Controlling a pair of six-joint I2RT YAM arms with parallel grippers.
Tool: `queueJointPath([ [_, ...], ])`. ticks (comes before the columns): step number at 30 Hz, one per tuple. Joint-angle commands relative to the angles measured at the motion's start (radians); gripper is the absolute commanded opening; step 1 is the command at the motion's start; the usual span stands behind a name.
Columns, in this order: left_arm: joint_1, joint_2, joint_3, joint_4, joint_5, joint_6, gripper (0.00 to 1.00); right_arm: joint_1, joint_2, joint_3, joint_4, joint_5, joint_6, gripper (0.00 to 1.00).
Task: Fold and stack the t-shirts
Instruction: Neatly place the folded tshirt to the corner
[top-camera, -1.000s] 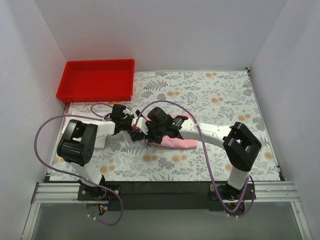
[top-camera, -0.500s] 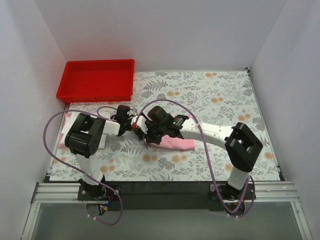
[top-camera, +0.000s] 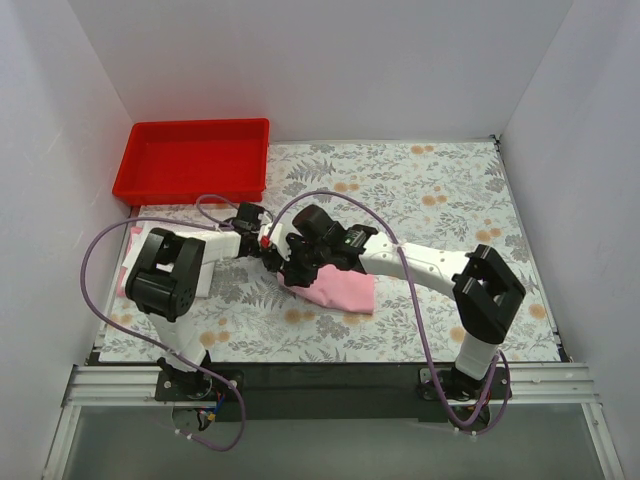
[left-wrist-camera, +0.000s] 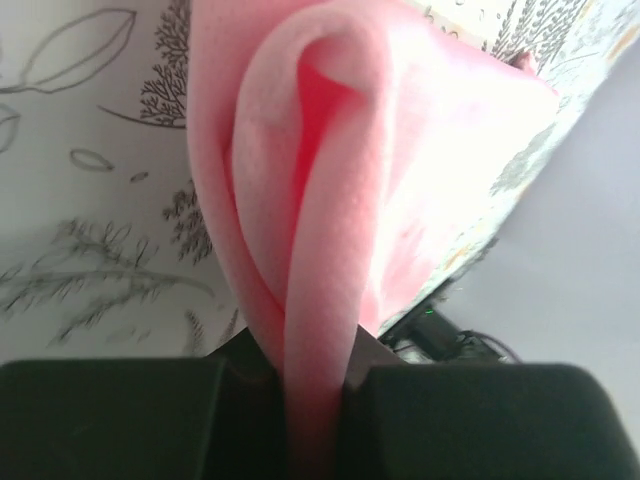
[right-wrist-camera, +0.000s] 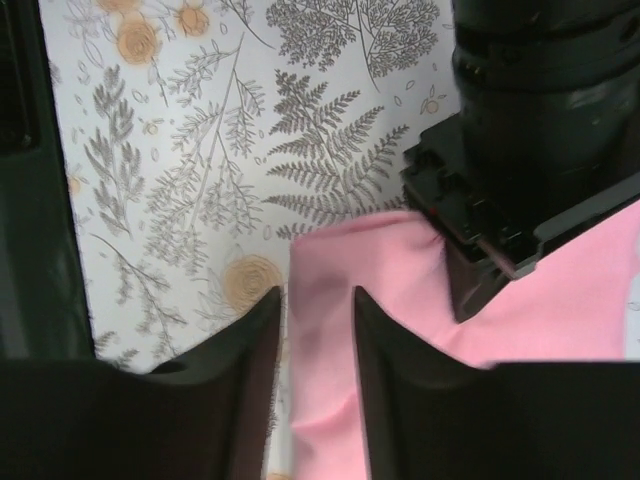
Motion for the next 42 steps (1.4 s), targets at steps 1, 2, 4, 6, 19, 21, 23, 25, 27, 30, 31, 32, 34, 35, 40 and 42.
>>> queueJointPath([
  [1, 0.029, -0.099, 0.108, -0.289, -0.073, 0.233, 0.0, -0.011, -0.072, 0.009, 0.019, -0.041, 0.018, 0.5],
  [2, 0.043, -0.122, 0.13, -0.328, -0.085, 0.265, 0.0, -0.02, -0.098, 0.005, 0.002, -0.045, 0.001, 0.57],
  [4, 0.057, -0.147, 0.17, -0.438, -0.117, 0.374, 0.0, -0.035, -0.135, 0.008, -0.035, -0.071, -0.037, 0.89],
  [6, 0.087, -0.155, 0.233, -0.504, -0.142, 0.469, 0.0, -0.052, -0.16, 0.008, -0.078, -0.096, -0.085, 0.98],
  [19, 0.178, -0.286, 0.488, -0.886, -0.238, 0.868, 0.0, -0.218, -0.265, -0.077, -0.141, -0.119, -0.122, 0.98],
  [21, 0.186, -0.303, 0.508, -0.914, -0.283, 0.9, 0.0, -0.221, -0.272, -0.089, -0.141, -0.113, -0.123, 0.99],
  [23, 0.215, -0.308, 0.546, -0.942, -0.291, 0.926, 0.0, -0.221, -0.276, -0.094, -0.142, -0.11, -0.123, 0.98],
  [25, 0.25, -0.313, 0.573, -0.975, -0.278, 0.953, 0.0, -0.222, -0.276, -0.097, -0.144, -0.11, -0.126, 0.98],
  [27, 0.299, -0.316, 0.584, -0.981, -0.277, 1.003, 0.0, -0.222, -0.275, -0.095, -0.144, -0.108, -0.126, 0.98],
  [30, 0.363, -0.305, 0.632, -1.007, -0.266, 1.063, 0.0, -0.222, -0.27, -0.092, -0.146, -0.107, -0.128, 0.98],
  [31, 0.376, -0.293, 0.646, -1.018, -0.262, 1.072, 0.0, -0.222, -0.267, -0.092, -0.147, -0.107, -0.131, 0.98],
  [32, 0.399, -0.287, 0.658, -1.031, -0.252, 1.083, 0.0, -0.222, -0.266, -0.095, -0.146, -0.107, -0.131, 0.98],
  [34, 0.422, -0.277, 0.687, -1.046, -0.243, 1.114, 0.0, -0.222, -0.264, -0.097, -0.146, -0.107, -0.132, 0.99],
  [35, 0.446, -0.276, 0.693, -1.051, -0.238, 1.126, 0.0, -0.222, -0.264, -0.1, -0.146, -0.107, -0.132, 0.98],
  [40, 0.512, -0.256, 0.735, -1.09, -0.216, 1.218, 0.0, -0.222, -0.264, -0.109, -0.149, -0.1, -0.136, 0.98],
  [42, 0.538, -0.25, 0.753, -1.116, -0.202, 1.241, 0.0, -0.222, -0.264, -0.114, -0.147, -0.099, -0.137, 0.98],
])
